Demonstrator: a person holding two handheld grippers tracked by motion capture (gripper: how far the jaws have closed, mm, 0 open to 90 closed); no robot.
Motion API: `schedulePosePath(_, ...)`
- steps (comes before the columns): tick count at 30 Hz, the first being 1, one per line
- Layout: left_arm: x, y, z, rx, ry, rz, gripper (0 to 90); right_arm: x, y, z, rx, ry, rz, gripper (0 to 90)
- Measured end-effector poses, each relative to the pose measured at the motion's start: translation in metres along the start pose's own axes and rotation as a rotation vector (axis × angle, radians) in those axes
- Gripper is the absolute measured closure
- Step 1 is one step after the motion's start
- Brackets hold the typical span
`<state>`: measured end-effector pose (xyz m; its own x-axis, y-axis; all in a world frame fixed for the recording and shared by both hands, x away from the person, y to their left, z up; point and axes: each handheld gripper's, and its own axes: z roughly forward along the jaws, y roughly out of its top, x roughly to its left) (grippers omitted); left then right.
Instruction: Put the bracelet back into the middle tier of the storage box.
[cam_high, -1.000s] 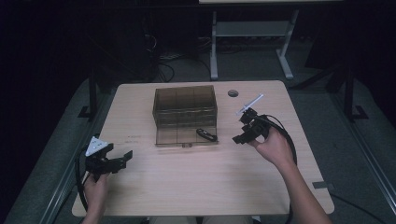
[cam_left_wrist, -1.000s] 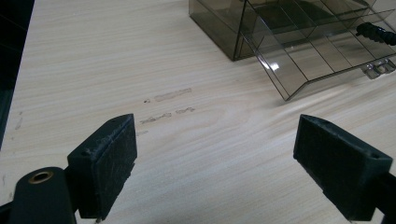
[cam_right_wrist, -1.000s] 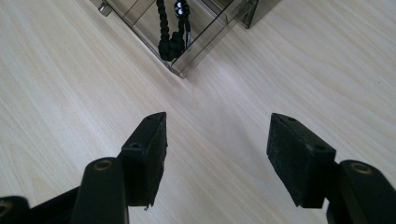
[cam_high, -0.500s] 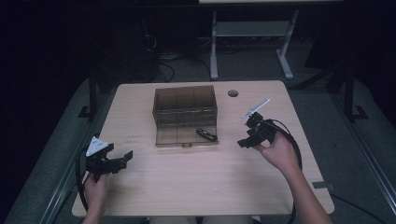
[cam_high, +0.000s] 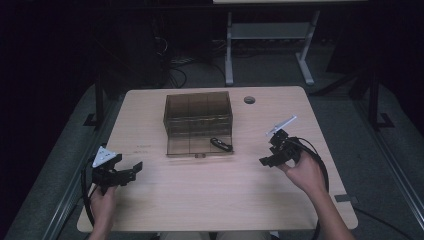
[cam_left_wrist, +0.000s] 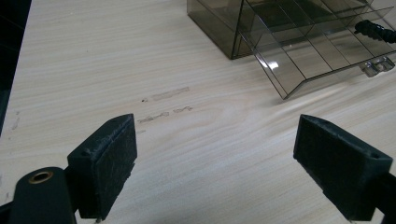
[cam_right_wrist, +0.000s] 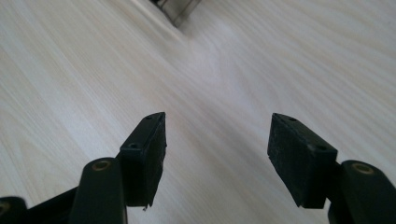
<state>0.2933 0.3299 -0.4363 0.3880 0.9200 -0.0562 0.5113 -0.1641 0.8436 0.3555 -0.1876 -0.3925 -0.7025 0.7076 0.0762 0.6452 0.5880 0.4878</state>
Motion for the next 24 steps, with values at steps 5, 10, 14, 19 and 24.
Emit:
schedulePosePath(5,-0.001,0.0,0.0,0.008,0.001,0.003,12.9,0.0,-0.014,0.001,-0.004,-0.006,0.009,36.7)
schedulePosePath(10,-0.001,0.0,0.0,0.009,0.0,0.004,12.9,0.003,-0.028,0.003,-0.01,-0.008,0.013,36.6)
schedulePosePath(14,-0.002,0.0,0.0,0.01,0.0,0.008,12.9,0.008,-0.04,0.001,-0.04,-0.011,0.027,36.7)
schedulePosePath(19,-0.004,0.0,0.0,0.012,-0.003,0.016,12.9,0.015,-0.06,-0.001,-0.081,-0.006,0.05,36.6)
schedulePosePath(24,-0.006,0.001,0.0,0.01,-0.004,0.028,12.9,0.024,-0.079,-0.001,-0.122,-0.021,0.056,36.0)
